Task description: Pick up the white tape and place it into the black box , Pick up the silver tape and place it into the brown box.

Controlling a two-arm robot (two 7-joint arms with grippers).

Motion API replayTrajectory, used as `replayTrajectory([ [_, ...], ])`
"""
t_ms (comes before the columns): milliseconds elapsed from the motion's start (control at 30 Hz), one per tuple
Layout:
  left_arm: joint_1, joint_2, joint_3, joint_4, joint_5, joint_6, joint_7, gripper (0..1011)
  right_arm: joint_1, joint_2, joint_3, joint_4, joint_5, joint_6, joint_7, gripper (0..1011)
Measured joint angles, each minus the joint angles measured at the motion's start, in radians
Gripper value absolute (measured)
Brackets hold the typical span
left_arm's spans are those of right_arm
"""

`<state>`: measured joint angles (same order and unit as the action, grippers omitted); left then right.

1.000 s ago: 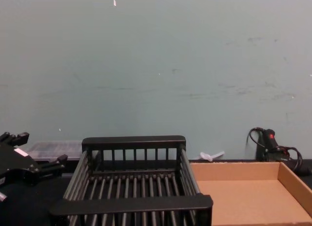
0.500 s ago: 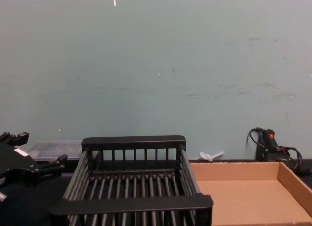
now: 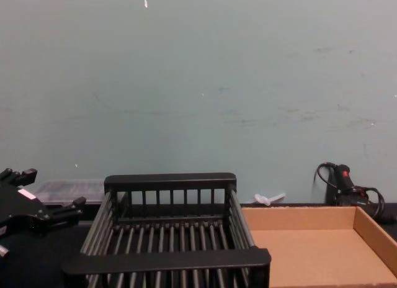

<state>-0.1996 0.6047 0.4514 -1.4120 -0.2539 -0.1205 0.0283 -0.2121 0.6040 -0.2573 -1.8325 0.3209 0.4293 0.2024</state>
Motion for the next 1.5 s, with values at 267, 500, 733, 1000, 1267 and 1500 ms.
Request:
replayTrajectory([
  [267, 0.000, 0.000, 0.000, 0.000, 0.000, 0.000, 0.000, 1001, 0.000, 0.000, 0.000, 0.000, 0.001, -0.001, 0.000, 1002],
  [500, 0.000, 0.000, 0.000, 0.000, 0.000, 0.000, 0.000, 1001, 0.000, 0.000, 0.000, 0.000, 0.001, -0.001, 0.000, 848],
  [733, 0.000, 0.000, 0.000, 0.000, 0.000, 0.000, 0.000, 1001, 0.000, 0.000, 0.000, 0.000, 0.001, -0.001, 0.000, 663],
  [1000, 0.000, 0.000, 0.000, 0.000, 0.000, 0.000, 0.000, 1001, 0.000, 0.000, 0.000, 0.000, 0.001, -0.001, 0.000, 416],
  [1267, 0.000, 0.000, 0.000, 0.000, 0.000, 0.000, 0.000, 1001, 0.000, 0.000, 0.000, 0.000, 0.001, 0.000, 0.000, 139],
  [1500, 0.000, 0.000, 0.000, 0.000, 0.000, 0.000, 0.000, 1001, 0.000, 0.000, 0.000, 0.000, 0.001, -0.001, 0.000, 90],
])
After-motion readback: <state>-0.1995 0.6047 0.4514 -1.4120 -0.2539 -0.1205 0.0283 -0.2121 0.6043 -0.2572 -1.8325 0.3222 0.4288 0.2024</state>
